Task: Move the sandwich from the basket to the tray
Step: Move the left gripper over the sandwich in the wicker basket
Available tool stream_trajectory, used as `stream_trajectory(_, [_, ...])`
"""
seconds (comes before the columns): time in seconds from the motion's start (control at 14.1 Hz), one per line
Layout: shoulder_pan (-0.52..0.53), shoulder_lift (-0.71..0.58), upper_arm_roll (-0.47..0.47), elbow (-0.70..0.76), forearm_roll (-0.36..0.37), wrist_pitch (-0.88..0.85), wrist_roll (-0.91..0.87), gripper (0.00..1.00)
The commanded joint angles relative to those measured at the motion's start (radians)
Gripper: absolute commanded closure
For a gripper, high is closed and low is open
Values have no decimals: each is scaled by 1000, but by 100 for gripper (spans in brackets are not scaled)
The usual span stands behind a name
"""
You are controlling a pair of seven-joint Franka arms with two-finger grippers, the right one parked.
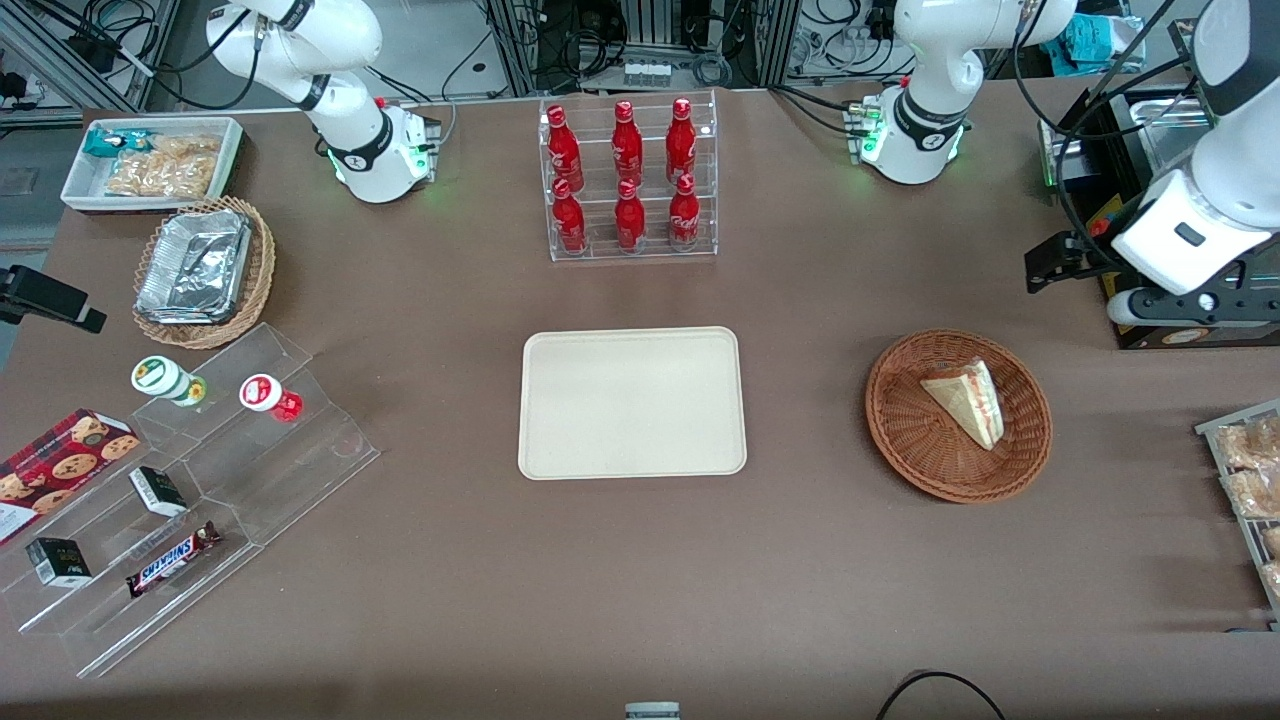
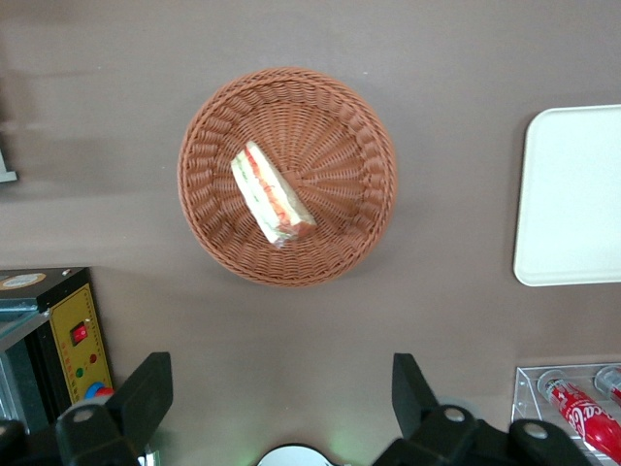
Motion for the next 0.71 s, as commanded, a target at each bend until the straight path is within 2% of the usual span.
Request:
stream_trajectory(0.0, [28,15,-8,10,1,21,18,0])
stream_trajectory(0.28, [28,21,-8,-84,-4,32,14,0])
stream_trajectory(0.64, [29,10,-6,-370,2,312,2,0])
